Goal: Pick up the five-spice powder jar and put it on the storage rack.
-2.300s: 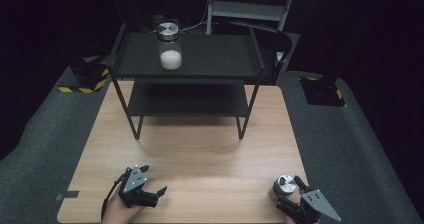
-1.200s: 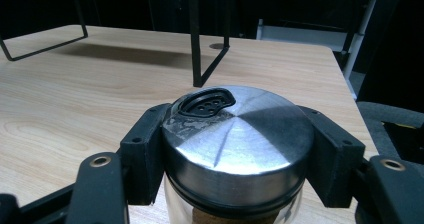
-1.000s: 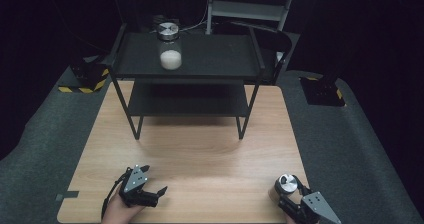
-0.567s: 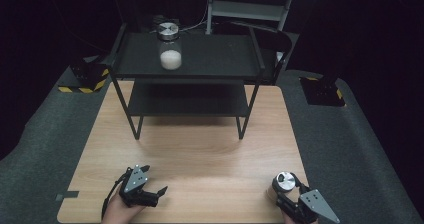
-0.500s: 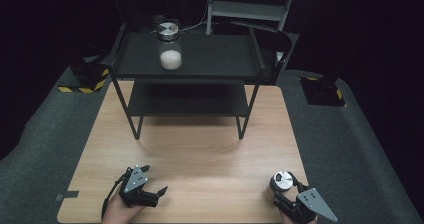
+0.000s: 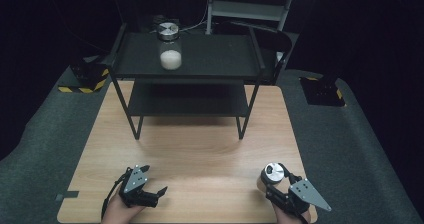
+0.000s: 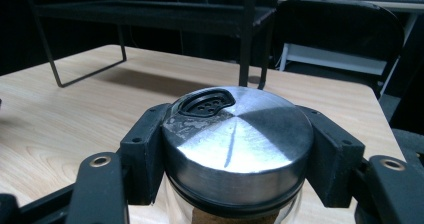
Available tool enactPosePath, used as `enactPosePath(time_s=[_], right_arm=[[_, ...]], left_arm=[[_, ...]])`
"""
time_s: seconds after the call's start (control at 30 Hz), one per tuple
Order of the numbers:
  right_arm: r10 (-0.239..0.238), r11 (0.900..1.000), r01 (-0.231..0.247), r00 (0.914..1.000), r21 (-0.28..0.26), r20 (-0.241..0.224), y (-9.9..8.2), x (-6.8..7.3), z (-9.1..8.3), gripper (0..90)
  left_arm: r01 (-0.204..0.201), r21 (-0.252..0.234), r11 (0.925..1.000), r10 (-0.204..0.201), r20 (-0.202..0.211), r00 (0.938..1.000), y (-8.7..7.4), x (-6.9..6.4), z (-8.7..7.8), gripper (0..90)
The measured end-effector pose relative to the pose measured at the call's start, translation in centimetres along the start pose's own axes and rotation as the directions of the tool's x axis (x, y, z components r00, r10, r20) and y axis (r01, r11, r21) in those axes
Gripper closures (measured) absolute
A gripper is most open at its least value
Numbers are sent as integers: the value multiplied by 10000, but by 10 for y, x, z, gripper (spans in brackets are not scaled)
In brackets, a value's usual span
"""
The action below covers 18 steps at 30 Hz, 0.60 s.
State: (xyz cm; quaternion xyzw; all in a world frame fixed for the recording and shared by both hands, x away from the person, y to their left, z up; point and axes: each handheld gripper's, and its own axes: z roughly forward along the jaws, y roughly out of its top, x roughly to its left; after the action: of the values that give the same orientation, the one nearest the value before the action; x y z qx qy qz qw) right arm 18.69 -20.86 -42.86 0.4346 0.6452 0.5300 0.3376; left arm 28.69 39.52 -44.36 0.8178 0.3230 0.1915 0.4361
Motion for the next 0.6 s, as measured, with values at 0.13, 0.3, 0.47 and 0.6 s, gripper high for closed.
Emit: enactPosePath(time_s=[0.13,0.3,0.47,0.6], right_arm=[[-149,9999,148,9998,-60,-150,11,0,3,353],[-100,9997,92,9993,-239,-354,23,1,7,354],[-65,9994,46,9984,-336,-565,36,3,13,354],[-107,9993,83,9974,-353,-706,47,7,19,354]], left_arm=[[10,-5,10000,-10,-2,10000,0,0,0,10],[-52,-6,10000,52,-49,10000,0,-1,0,10],[-52,-28,10000,52,-28,10000,0,-1,0,10],[-79,-17,10000,79,-5,10000,0,-1,0,10]])
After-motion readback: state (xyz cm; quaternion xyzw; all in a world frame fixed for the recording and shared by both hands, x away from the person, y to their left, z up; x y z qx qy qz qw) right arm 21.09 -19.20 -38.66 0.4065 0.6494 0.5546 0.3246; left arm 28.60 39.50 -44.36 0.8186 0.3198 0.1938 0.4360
